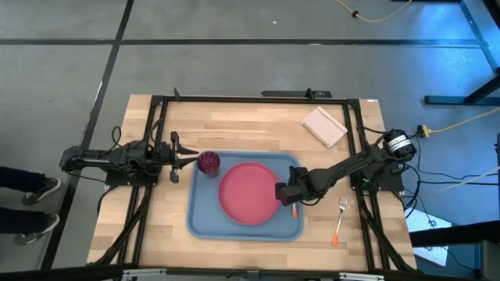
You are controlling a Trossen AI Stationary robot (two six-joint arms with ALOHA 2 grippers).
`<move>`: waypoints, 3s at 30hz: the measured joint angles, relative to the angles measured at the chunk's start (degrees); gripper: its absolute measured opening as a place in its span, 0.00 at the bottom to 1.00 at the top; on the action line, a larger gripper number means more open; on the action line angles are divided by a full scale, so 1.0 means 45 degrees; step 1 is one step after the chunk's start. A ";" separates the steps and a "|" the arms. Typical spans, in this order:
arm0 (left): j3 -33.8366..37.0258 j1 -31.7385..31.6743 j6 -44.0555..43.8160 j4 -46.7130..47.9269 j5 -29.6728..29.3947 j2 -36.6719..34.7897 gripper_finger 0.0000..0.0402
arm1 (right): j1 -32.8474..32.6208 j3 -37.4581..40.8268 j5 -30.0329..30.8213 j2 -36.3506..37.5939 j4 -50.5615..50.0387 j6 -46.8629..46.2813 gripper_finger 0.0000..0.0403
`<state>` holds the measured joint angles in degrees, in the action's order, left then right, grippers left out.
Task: Pick and place plate/cup/fork/spoon on tray
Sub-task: Put the orange spoon on the blue serving tray to the right of the pink plate, then put the orange fork on the blue serving tray to the left of the orange spoon
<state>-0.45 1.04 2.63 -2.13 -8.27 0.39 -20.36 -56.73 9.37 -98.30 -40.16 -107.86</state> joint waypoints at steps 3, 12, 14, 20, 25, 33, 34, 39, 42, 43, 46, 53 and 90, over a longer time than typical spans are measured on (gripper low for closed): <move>-0.0001 -0.0001 -0.0003 0.0000 -0.0001 0.0002 0.21 | 0.0000 0.0001 0.0005 0.0000 -0.0027 -0.0004 0.05; 0.0000 0.0000 -0.0003 0.0000 0.0000 0.0001 0.21 | 0.0000 0.0000 0.0330 -0.0001 -0.0235 0.0030 0.11; -0.0003 -0.0001 -0.0003 0.0000 -0.0004 0.0002 0.21 | 0.0000 0.0000 0.0335 -0.0004 -0.0268 0.0030 0.11; 0.0000 -0.0002 0.0001 0.0000 0.0000 -0.0002 0.21 | 0.0000 0.0000 0.0340 0.0000 -0.0325 0.0030 0.12; 0.0000 0.0000 0.0001 0.0000 0.0000 -0.0002 0.21 | -0.0022 0.0000 0.0340 -0.0001 -0.0419 0.0049 0.12; 0.0000 0.0000 -0.0002 -0.0002 0.0000 0.0000 0.21 | -0.0908 -0.0019 0.0457 0.0748 -0.2791 -0.2202 0.12; 0.0000 -0.0001 -0.0003 0.0000 -0.0002 0.0002 0.21 | -0.1122 -0.0019 0.0639 0.0960 -0.2986 -0.2500 0.12; -0.0003 0.0000 -0.0002 -0.0001 -0.0002 -0.0002 0.21 | -0.2064 -0.0019 0.1752 0.1799 -0.3853 -0.3394 0.12; 0.0000 0.0000 -0.0003 0.0000 -0.0003 -0.0002 0.21 | -0.2566 -0.0019 0.0983 0.1857 -0.4373 -0.4202 0.12; -0.0003 0.0000 0.0000 -0.0004 -0.0005 -0.0002 0.21 | -0.2785 -0.0019 0.0484 0.1821 -0.4558 -0.4635 0.12; -0.0001 0.0000 0.0001 -0.0005 -0.0006 0.0001 0.21 | -0.3577 -0.0015 -0.0722 0.1594 -0.4947 -0.6237 0.12; 0.0000 -0.0001 0.0000 -0.0005 -0.0021 -0.0002 0.21 | -0.5274 -0.0015 -0.1459 0.1583 -0.5117 -0.8857 0.12; -0.0003 0.0000 0.0001 -0.0004 -0.0039 -0.0002 0.21 | -0.7868 0.0166 -0.2799 0.0952 -0.4463 -1.3613 0.12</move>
<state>-0.46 1.04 2.63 -2.15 -8.45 0.38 -55.77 -55.98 -3.23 -94.02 -60.25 -169.12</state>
